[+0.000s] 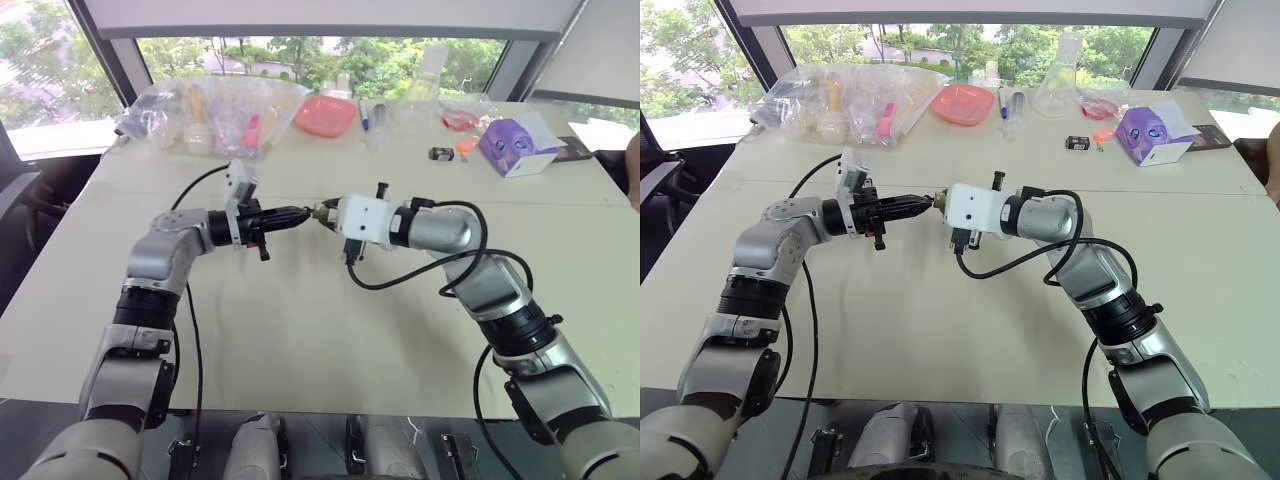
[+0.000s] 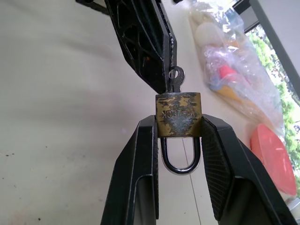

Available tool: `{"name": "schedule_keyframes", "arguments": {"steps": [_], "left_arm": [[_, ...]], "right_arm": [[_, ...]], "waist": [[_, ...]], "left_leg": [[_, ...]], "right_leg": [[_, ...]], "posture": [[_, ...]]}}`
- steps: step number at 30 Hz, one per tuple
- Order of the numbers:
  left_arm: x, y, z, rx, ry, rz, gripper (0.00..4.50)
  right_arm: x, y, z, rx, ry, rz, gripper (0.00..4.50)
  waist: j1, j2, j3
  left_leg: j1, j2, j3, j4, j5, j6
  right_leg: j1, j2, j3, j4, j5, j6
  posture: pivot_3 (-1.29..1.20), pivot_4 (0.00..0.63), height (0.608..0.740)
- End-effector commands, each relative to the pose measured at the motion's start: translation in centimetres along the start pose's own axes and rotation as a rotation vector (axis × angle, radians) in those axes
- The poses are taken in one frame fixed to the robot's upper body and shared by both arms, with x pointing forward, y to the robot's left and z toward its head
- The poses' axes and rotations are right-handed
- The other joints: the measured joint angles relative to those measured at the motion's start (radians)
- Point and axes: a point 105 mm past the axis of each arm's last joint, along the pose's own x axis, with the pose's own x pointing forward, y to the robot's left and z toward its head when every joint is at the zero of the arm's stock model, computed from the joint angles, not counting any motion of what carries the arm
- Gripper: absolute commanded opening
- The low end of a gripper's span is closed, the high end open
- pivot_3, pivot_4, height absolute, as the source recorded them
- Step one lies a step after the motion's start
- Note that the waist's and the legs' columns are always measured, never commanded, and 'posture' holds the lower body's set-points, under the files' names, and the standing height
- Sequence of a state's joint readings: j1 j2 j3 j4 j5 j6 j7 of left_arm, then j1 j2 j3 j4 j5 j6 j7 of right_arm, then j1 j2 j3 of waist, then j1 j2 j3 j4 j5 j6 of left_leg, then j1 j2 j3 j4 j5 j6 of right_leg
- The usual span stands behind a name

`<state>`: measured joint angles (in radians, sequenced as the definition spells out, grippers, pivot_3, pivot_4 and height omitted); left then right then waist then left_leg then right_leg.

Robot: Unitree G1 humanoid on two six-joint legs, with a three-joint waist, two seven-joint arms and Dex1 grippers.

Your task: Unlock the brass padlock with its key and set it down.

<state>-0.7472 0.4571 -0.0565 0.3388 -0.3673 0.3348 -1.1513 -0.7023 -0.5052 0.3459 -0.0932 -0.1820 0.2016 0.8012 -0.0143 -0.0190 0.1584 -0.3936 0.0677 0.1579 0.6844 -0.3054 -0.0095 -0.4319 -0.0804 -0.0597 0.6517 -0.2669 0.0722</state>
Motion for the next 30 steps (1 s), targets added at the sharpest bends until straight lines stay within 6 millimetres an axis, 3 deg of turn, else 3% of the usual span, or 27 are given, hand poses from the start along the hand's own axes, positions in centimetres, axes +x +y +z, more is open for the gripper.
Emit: {"name": "schedule_keyframes", "arguments": {"steps": [1,7,12,15,19,24,30], "left_arm": [[0.3,0.5,1.9,0.239,0.041,0.003,0.1],[1.1,0.5,2.2,0.531,0.095,-0.023,0.1],[0.8,0.0,1.6,0.309,0.105,-0.083,0.1],[-1.6,-0.1,1.5,-0.062,0.074,-0.16,0.88],[-2.3,1.3,3.2,-0.183,-0.014,-0.08,2.89],[-1.8,1.2,4.0,-0.242,-0.077,-0.095,2.89],[-0.5,0.9,2.8,-0.254,-0.054,-0.101,2.89]], "right_arm": [[0.0,0.3,1.4,-0.035,-0.059,0.021,0.67],[0.0,0.8,1.3,-0.034,-0.058,0.034,0.67],[0.0,0.7,1.3,-0.034,-0.055,0.027,0.67],[-0.1,-0.1,1.3,-0.054,-0.051,-0.013,0.67],[-0.2,-0.6,1.4,-0.07,-0.057,-0.042,0.67],[0.0,-1.0,2.0,-0.09,-0.077,-0.066,0.67],[0.1,-1.5,2.5,-0.108,-0.091,-0.091,0.67]], "waist": [[0.0,0.0,0.0],[0.0,0.0,0.0],[-0.002,0.0,0.0],[-0.007,0.0,0.0],[-0.003,0.0,0.0],[0.001,0.0,0.0],[-0.004,0.0,0.0]], "left_leg": [[0.0,0.0,0.0,0.0,0.0,0.0],[0.0,0.0,0.0,0.0,0.0,0.0],[0.0,0.0,0.0,0.0,0.0,0.0],[0.0,0.0,0.0,0.0,0.0,0.0],[0.0,0.001,-0.001,0.0,0.0,0.0],[0.0,-0.001,-0.002,0.001,0.0,0.0],[0.0,-0.001,-0.002,0.001,0.0,0.0]], "right_leg": [[0.0,0.0,0.0,0.0,0.0,0.0],[0.0,0.0,0.0,0.0,0.0,0.0],[0.0,0.0,0.0,0.0,0.0,0.0],[0.0,0.0,0.0,0.0,0.0,0.0],[0.0,0.001,0.0,0.002,-0.001,0.002],[0.001,0.0,0.0,0.001,-0.001,0.002],[0.001,0.0,0.0,0.002,-0.001,0.002]], "posture": [[0.0,0.15,0.74],[0.0,0.15,0.74],[0.0,0.15,0.74],[0.0,0.15,0.74],[0.0,0.15,0.74],[0.0,0.15,0.74],[0.0,0.15,0.74]]}}
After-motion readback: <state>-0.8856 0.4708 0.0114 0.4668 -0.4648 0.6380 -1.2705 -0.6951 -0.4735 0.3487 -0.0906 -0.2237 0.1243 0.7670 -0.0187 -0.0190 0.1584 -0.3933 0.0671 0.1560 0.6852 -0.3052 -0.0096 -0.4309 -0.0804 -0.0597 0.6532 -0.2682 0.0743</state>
